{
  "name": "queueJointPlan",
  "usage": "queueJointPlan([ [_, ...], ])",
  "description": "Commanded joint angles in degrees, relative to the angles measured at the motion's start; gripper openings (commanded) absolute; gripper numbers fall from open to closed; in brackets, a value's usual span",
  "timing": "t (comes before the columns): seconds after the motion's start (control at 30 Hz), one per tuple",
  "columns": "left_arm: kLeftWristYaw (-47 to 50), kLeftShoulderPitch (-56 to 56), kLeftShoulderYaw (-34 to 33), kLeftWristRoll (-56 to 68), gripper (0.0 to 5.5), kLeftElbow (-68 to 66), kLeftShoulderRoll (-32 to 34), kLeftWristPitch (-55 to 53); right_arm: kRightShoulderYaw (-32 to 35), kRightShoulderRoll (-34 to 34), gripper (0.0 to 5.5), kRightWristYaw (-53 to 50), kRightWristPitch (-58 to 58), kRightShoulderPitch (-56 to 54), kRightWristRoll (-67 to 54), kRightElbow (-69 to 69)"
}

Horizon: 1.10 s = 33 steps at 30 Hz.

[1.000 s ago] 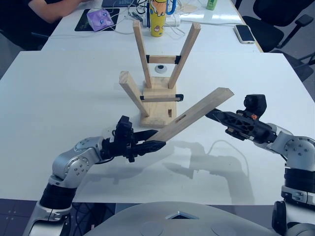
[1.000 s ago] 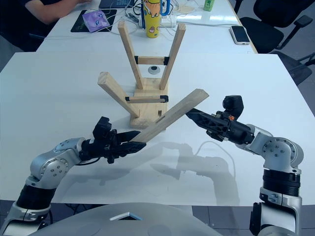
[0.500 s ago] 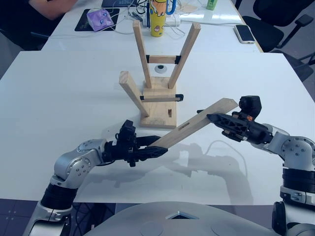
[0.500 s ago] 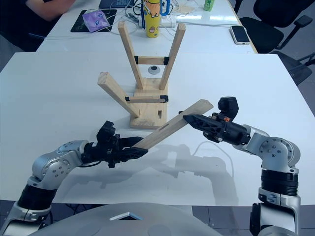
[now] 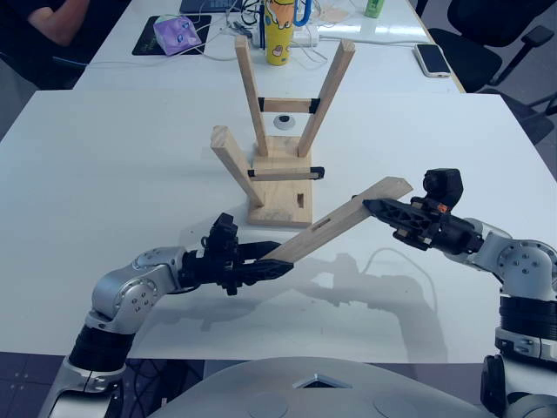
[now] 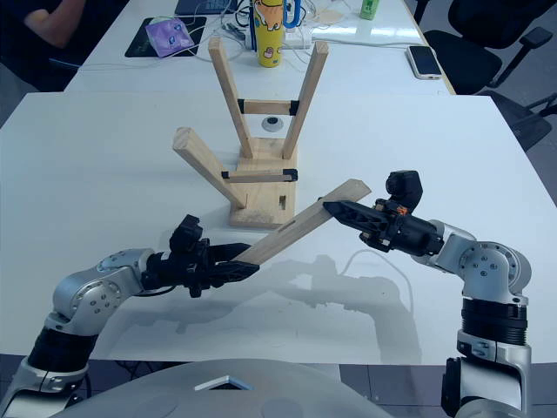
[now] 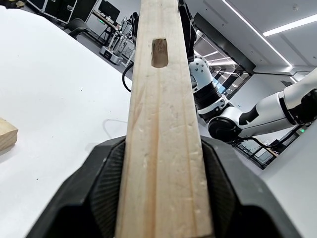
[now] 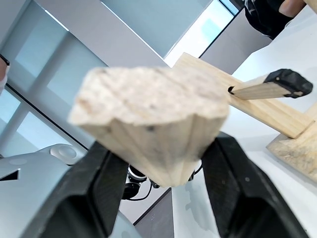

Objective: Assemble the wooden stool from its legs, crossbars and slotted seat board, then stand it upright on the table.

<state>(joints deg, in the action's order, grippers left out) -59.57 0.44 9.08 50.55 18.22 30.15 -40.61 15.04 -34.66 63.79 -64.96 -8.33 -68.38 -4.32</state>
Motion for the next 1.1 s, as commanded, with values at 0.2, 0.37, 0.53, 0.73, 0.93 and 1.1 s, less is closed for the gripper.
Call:
queueJointPlan([
  [0.2,3.19,-0.93,-3.74,1.66,3.45,-0.73,-2.56,-0.74,0.42,-2.34,2.12,1.51,2.39,0.41,2.90,2.25],
  [0.37,4.63,-0.31,-3.31,-3.23,3.45,0.47,-2.83,3.04,1.18,-9.96,2.12,7.74,5.35,1.15,8.41,6.87],
  [0.53,9.72,-1.85,4.94,-24.94,3.45,-1.21,-5.10,21.86,1.18,-18.37,2.12,15.64,10.16,-4.91,15.06,20.27],
  [0.73,18.45,-7.39,14.77,-46.76,3.45,-9.91,-8.09,33.39,-0.35,-20.42,2.12,20.30,13.47,-10.89,19.94,28.79],
  [0.93,24.54,-11.20,15.56,-53.62,3.45,-17.30,-11.86,33.21,-0.73,-18.92,2.12,21.22,14.01,-12.10,21.72,30.01],
  [1.1,25.29,-13.55,15.82,-55.61,3.45,-22.53,-13.30,30.85,-0.59,-17.98,2.12,21.15,13.64,-13.27,21.85,29.97],
])
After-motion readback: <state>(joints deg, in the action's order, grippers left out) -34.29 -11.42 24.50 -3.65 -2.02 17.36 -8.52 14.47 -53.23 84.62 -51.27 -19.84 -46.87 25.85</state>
